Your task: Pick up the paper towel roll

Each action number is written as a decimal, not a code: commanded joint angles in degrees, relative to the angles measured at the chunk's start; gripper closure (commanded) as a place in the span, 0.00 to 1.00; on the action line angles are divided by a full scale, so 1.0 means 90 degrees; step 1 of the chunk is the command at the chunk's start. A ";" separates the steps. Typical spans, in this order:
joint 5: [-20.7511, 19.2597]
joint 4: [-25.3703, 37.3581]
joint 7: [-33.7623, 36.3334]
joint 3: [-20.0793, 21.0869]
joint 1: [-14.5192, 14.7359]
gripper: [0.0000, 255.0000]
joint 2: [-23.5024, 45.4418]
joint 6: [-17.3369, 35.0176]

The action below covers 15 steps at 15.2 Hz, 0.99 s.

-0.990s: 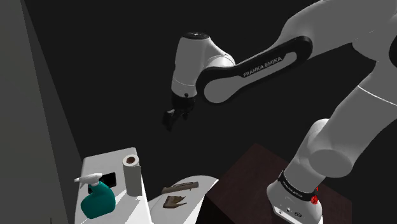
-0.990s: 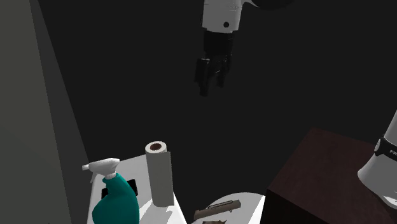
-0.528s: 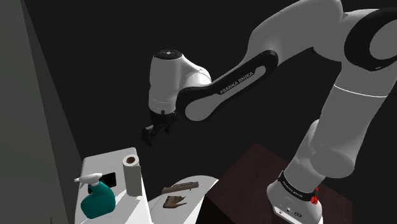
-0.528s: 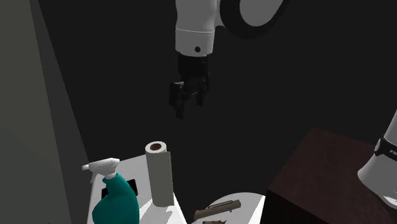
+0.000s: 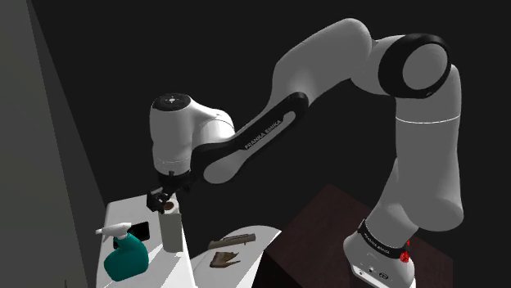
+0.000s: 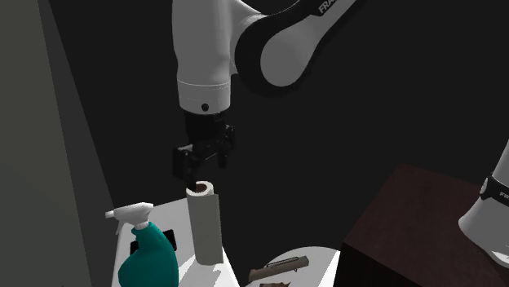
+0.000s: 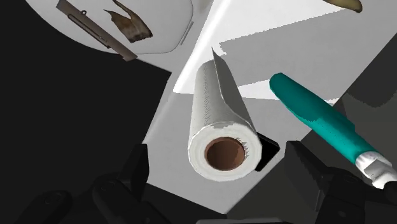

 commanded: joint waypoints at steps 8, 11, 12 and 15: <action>-0.0388 0.0197 0.0315 -0.0244 0.0249 0.00 0.0659 0.0398; -0.0388 0.0190 0.0320 -0.0243 0.0251 1.00 0.0655 0.0400; -0.0387 0.0192 0.0318 -0.0243 0.0251 1.00 0.0654 0.0399; -0.0387 0.0199 0.0316 -0.0243 0.0251 1.00 0.0658 0.0396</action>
